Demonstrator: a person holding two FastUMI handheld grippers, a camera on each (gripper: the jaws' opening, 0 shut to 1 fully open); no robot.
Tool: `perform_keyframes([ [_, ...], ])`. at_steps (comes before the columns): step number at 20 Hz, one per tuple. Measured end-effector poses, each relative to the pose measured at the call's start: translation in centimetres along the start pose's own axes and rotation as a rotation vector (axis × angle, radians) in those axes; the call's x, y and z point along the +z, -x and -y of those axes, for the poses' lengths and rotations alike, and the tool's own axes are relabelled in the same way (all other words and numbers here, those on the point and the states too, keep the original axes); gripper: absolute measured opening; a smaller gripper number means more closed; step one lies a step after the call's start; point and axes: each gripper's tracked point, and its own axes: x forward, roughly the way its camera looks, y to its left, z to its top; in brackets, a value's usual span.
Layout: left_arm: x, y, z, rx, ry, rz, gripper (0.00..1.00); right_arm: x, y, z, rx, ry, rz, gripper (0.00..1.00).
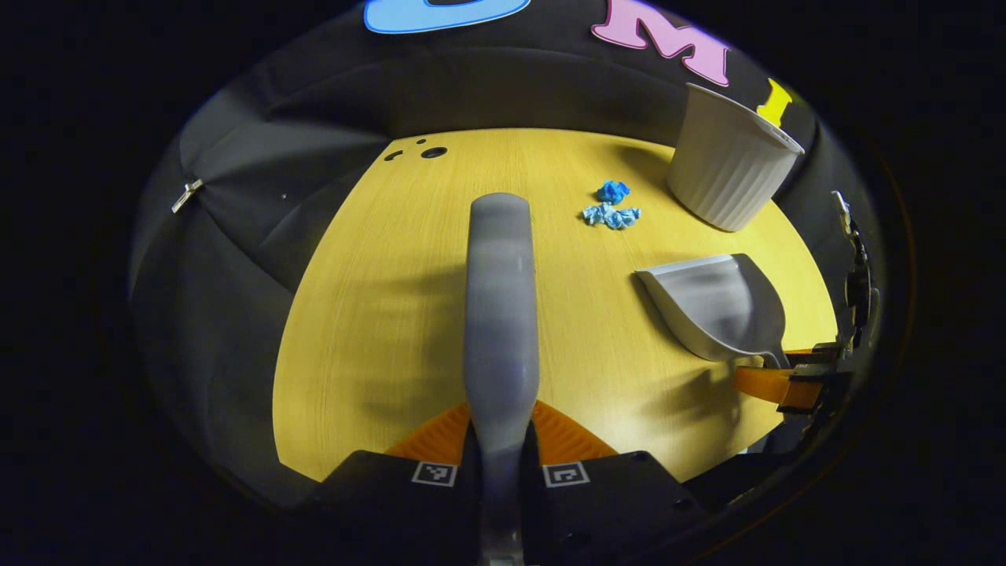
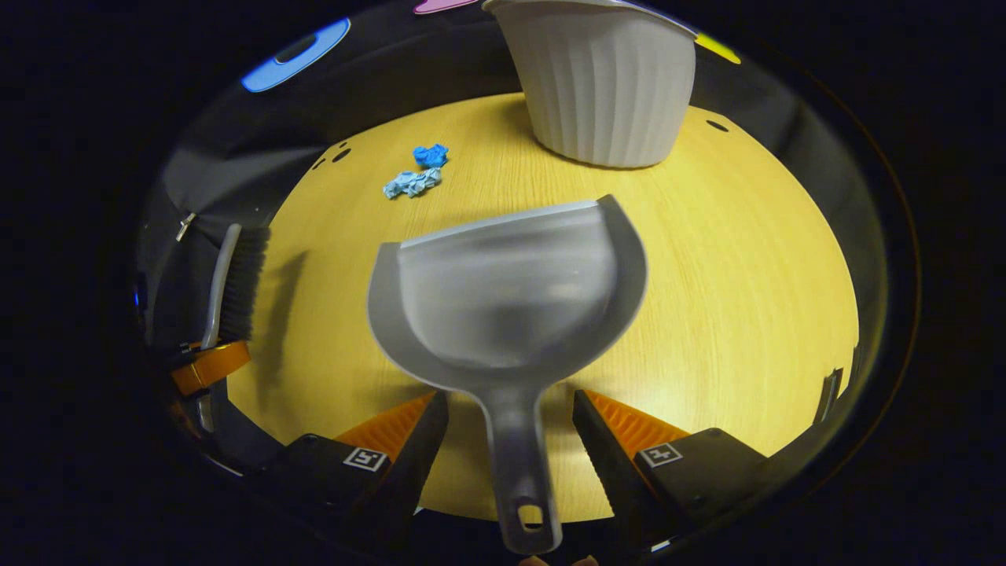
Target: Pick up the small broom and dustpan from the desktop, sweep the trash into the dustpan with the broom, and then empty the trash into the garbage bin.
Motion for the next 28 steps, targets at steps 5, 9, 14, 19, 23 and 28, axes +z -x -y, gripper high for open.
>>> perform_keyframes([
  [5,0.0,-0.2,0.2,0.016,0.026,-0.009,0.25,0.1,-1.3,-0.5,0.013,0.042,-0.033,0.99],
  [9,0.3,-0.7,0.3,0.024,0.047,-0.016,0.25,0.4,-1.8,0.7,-0.020,0.043,-0.054,0.68],
  [14,0.8,-2.3,0.8,0.028,0.044,-0.039,0.26,1.0,-1.9,1.0,0.022,0.048,-0.077,0.45],
  [19,3.0,-4.5,2.1,-0.021,-0.003,-0.063,0.26,0.7,-1.7,1.7,0.083,0.137,-0.116,0.35],
  [23,6.7,-6.2,1.4,-0.010,-0.077,-0.062,0.26,1.4,-1.0,4.0,0.088,0.215,-0.119,0.35],
  [28,11.6,-10.1,2.6,-0.025,-0.160,-0.061,0.26,2.4,-0.3,6.7,0.085,0.302,-0.128,0.35],
])
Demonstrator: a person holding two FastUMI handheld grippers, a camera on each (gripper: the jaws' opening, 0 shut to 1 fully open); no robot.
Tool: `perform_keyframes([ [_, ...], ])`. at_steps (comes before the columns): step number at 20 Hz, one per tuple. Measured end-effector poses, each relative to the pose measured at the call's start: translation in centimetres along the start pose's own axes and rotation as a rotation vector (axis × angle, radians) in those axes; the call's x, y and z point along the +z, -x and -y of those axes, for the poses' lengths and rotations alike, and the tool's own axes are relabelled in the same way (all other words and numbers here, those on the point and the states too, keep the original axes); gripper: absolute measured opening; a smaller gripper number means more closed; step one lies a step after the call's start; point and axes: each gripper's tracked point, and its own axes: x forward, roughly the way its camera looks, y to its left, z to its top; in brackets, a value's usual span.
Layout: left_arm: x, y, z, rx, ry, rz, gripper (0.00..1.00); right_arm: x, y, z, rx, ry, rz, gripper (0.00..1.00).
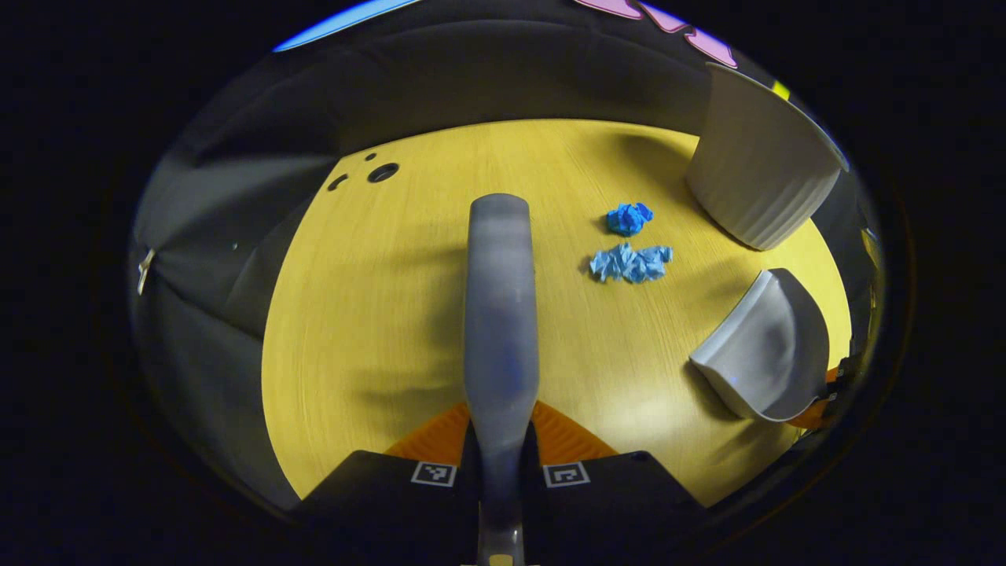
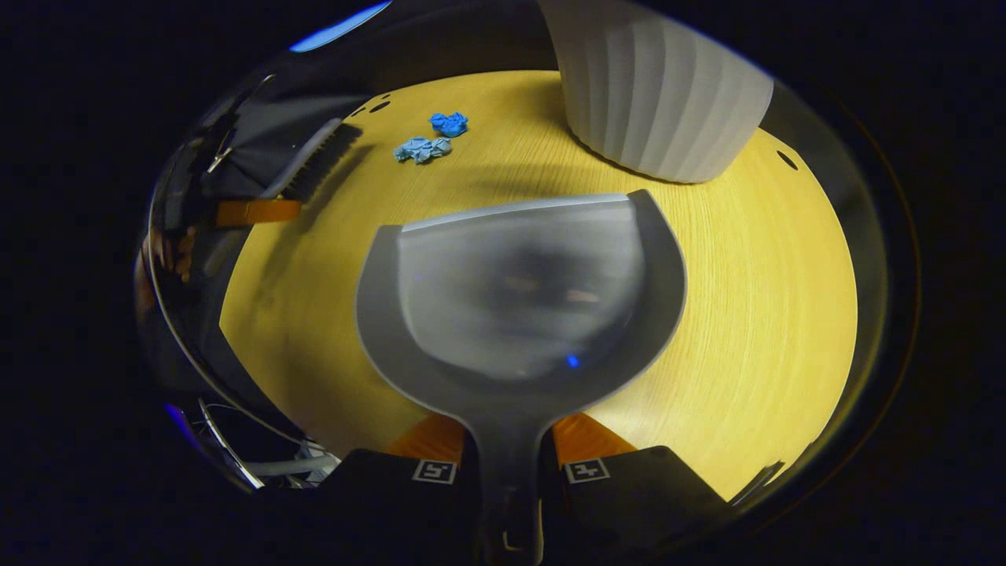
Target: Pick up the small broom and dustpan from the desktop, sweep the trash into the dustpan with the broom, and then empty the trash into the garbage bin.
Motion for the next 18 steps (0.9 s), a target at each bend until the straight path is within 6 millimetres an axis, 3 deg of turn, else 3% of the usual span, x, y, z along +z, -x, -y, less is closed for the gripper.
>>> perform_keyframes([
  [3,3.0,-2.2,1.2,-0.038,-0.074,-0.028,0.26,0.5,0.5,1.1,-0.001,0.072,0.016,0.35],
  [6,5.6,-4.6,0.5,0.004,-0.222,-0.049,0.26,0.8,0.9,1.4,0.014,0.099,0.030,0.35],
  [11,9.1,-6.4,0.5,0.045,-0.493,-0.046,0.26,1.3,1.1,1.9,0.008,0.117,0.058,0.35],
  [18,9.5,-6.7,4.6,-0.083,-0.637,-0.047,0.26,0.7,0.0,2.4,0.002,0.156,0.031,0.35],
])
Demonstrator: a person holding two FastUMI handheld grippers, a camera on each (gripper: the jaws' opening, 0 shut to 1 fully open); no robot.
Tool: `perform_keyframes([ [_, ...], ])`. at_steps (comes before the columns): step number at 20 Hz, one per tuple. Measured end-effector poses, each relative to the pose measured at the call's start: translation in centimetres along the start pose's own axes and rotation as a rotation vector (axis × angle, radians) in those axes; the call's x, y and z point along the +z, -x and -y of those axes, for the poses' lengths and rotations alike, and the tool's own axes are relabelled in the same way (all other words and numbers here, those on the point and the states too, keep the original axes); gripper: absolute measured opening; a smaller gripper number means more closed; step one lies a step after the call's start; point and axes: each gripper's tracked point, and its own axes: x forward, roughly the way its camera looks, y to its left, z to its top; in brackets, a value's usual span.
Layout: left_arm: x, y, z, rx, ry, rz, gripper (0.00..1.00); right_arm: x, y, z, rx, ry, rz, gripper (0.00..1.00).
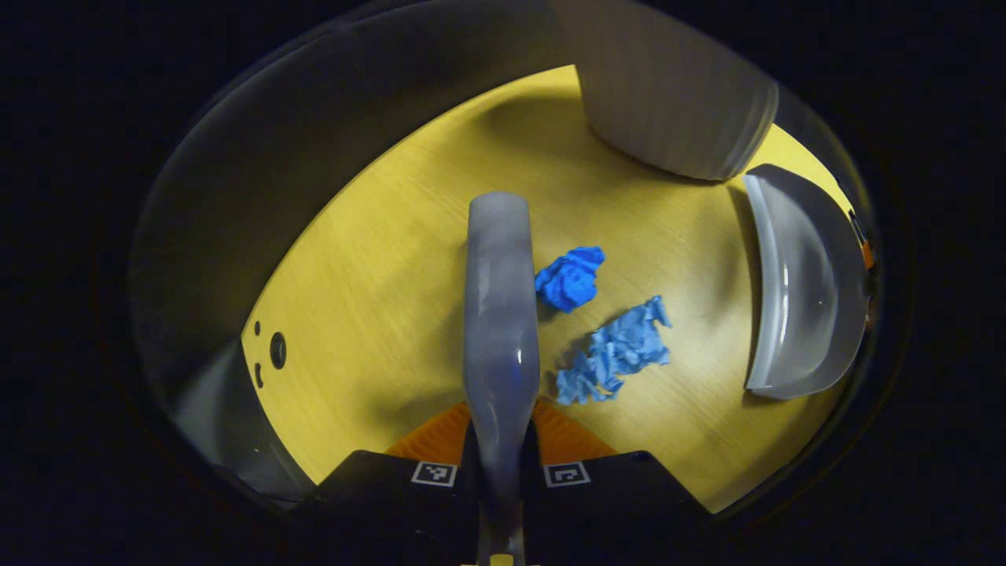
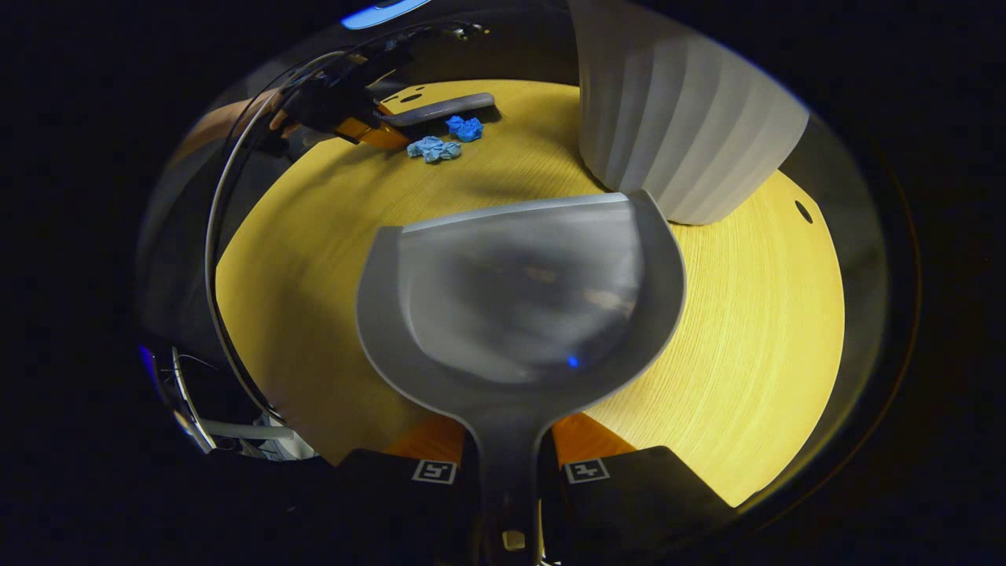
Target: Pick up the small broom and dustpan from the desktop, sweep the trash into the dustpan with the broom, and then empty the trash into the garbage bin.
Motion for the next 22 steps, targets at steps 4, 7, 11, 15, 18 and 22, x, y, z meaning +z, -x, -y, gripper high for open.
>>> perform_keyframes([
  [4,0.4,1.0,2.1,-0.087,-0.028,0.003,0.26,0.3,0.2,-0.5,0.009,0.019,0.002,0.35],
  [7,-0.2,1.5,3.9,-0.142,-0.053,-0.003,0.26,0.8,0.1,-0.4,0.018,0.031,0.003,0.35],
  [11,-0.6,3.4,9.8,-0.236,-0.073,-0.012,0.26,0.8,0.1,-0.1,0.033,0.037,0.014,0.35],
  [15,-0.8,5.0,13.3,-0.285,-0.047,-0.025,0.26,0.3,0.8,0.3,0.047,0.011,0.016,0.35],
  [18,-1.6,6.6,15.0,-0.326,-0.004,-0.056,0.26,0.6,0.4,0.2,0.054,-0.029,0.028,0.35],
  [22,-1.4,8.9,17.0,-0.403,0.018,-0.048,0.26,1.1,-0.5,0.4,0.048,-0.025,0.045,0.35],
])
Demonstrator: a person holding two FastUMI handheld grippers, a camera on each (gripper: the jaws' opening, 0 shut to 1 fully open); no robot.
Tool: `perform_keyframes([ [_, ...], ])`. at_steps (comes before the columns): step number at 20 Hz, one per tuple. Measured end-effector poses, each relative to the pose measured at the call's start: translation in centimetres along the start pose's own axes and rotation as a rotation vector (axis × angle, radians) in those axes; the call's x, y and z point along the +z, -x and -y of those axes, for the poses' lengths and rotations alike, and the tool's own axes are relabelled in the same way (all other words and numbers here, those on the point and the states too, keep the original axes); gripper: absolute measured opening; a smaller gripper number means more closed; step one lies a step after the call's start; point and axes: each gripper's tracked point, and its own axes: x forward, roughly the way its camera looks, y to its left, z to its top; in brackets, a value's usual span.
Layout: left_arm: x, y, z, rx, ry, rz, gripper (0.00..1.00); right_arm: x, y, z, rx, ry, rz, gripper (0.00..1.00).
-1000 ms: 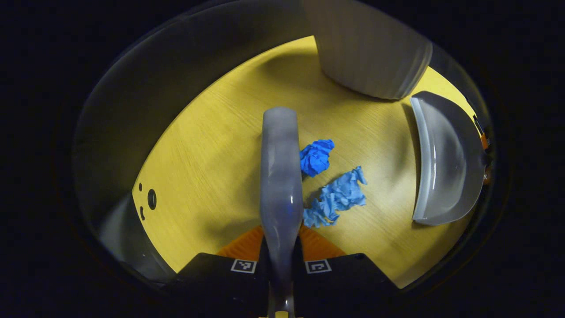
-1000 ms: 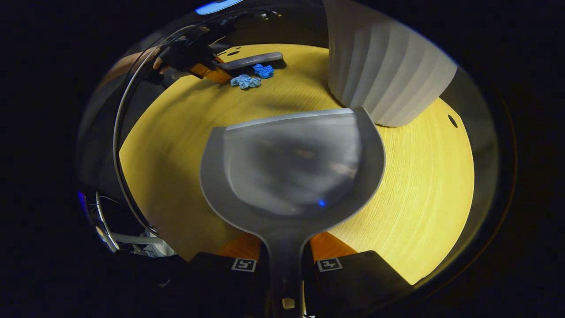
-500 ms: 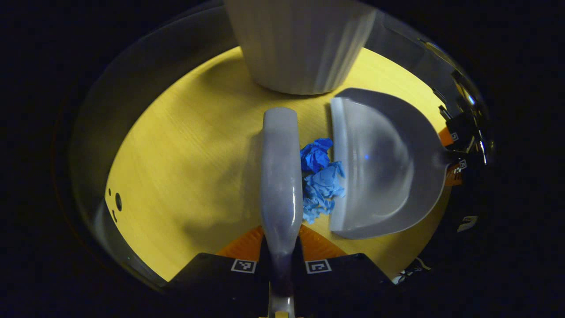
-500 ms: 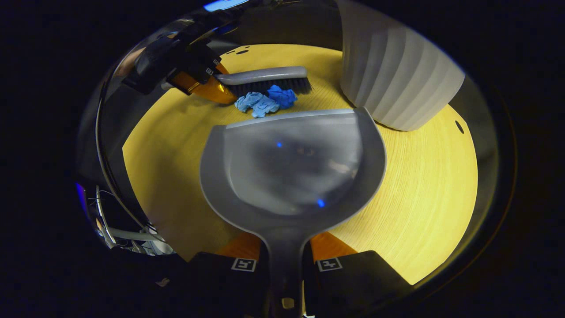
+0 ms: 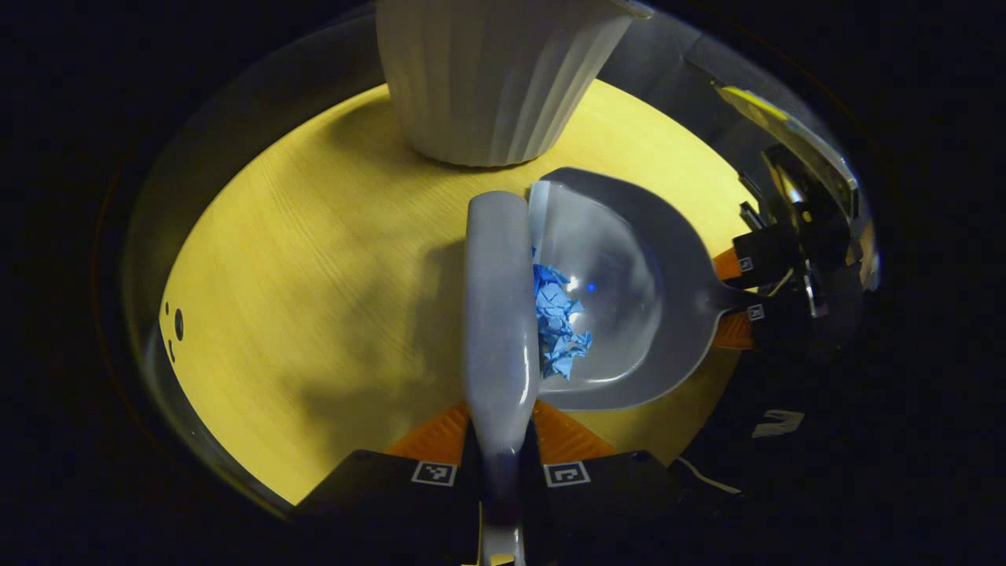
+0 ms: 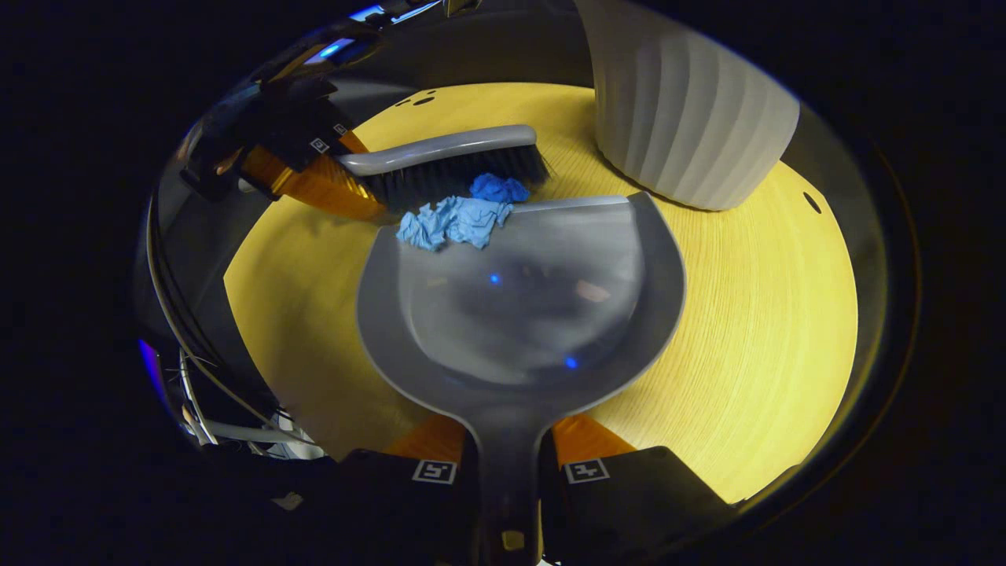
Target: Pick up the small broom and dustpan from the desktop, sweep the trash into the dustpan with the broom, and then empty the trash into the garbage bin.
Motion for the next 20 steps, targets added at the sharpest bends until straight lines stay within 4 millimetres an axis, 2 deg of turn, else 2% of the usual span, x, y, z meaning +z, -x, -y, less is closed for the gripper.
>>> perform_keyframes([
  [2,-0.2,0.6,1.4,-0.017,-0.009,-0.018,0.26,0.8,-0.9,0.4,0.000,0.005,0.001,0.35],
  [4,-0.1,0.9,1.6,0.020,-0.016,-0.015,0.26,1.0,-1.4,0.7,0.001,0.010,0.000,0.35],
  [9,0.0,2.6,0.5,0.129,0.075,0.085,0.26,-0.9,-2.9,2.2,0.010,0.001,-0.011,0.35],
  [12,-1.4,3.8,-0.1,0.180,0.187,0.164,0.26,-1.6,-2.3,5.8,0.015,-0.009,-0.015,0.35],
  [16,-5.5,4.6,-1.7,0.213,0.389,0.274,0.26,-0.3,0.0,12.4,-0.009,0.009,-0.003,0.35],
  [18,-7.8,4.7,-2.3,0.216,0.483,0.322,0.26,0.6,1.3,14.3,-0.026,0.021,0.000,0.35],
  [19,-8.9,4.9,-3.1,0.221,0.522,0.340,0.29,0.8,2.3,15.5,-0.036,0.039,-0.001,0.35],
  [20,-9.9,5.1,-4.2,0.227,0.551,0.356,0.23,0.9,3.1,16.4,-0.045,0.060,0.000,0.35],
])
